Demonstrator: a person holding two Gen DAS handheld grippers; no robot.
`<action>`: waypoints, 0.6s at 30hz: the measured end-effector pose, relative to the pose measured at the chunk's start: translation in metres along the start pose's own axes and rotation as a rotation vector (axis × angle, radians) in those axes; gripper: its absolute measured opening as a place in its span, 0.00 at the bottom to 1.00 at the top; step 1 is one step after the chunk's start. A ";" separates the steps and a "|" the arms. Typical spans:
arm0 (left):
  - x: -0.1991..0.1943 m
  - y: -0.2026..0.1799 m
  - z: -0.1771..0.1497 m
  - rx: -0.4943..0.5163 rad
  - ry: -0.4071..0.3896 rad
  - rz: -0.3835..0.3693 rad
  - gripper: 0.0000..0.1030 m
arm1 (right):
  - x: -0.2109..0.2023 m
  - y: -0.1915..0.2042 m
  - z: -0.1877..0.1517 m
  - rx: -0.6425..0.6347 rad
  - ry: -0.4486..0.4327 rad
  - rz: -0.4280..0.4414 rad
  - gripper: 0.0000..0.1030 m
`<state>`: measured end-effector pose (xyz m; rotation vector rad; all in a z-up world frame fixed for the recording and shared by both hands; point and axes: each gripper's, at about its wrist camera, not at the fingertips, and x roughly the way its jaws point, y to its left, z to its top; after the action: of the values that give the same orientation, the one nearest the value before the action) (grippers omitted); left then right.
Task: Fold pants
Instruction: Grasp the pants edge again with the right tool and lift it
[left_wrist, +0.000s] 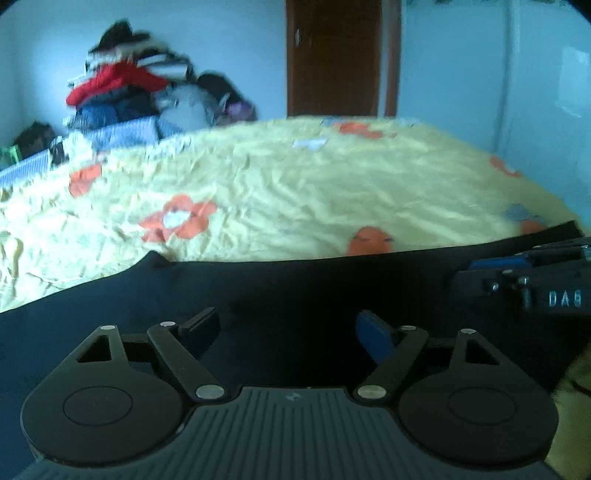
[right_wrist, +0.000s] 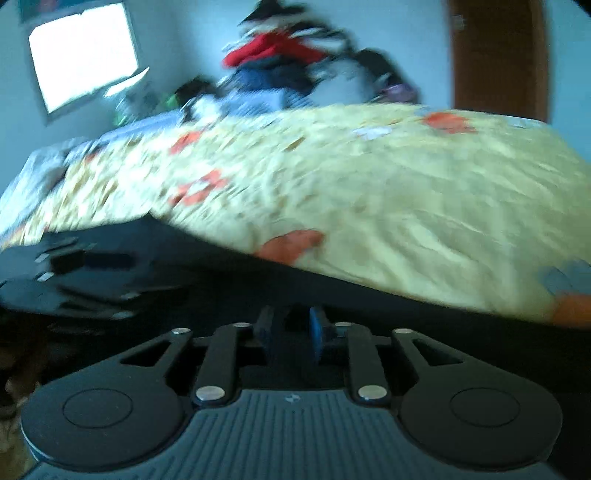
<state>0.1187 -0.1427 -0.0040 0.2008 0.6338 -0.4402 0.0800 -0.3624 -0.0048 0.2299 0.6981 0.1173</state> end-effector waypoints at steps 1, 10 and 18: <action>-0.007 -0.006 -0.005 0.018 -0.010 -0.019 0.87 | -0.012 -0.008 -0.007 0.040 -0.025 -0.008 0.42; -0.029 -0.045 -0.036 0.220 -0.074 0.069 0.85 | -0.114 -0.084 -0.063 0.276 -0.187 -0.246 0.72; -0.055 -0.027 -0.052 0.145 -0.076 0.093 0.86 | -0.207 -0.181 -0.128 0.934 -0.406 -0.165 0.74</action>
<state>0.0393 -0.1318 -0.0128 0.3485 0.5160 -0.4026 -0.1546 -0.5538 -0.0156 1.0563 0.3189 -0.4195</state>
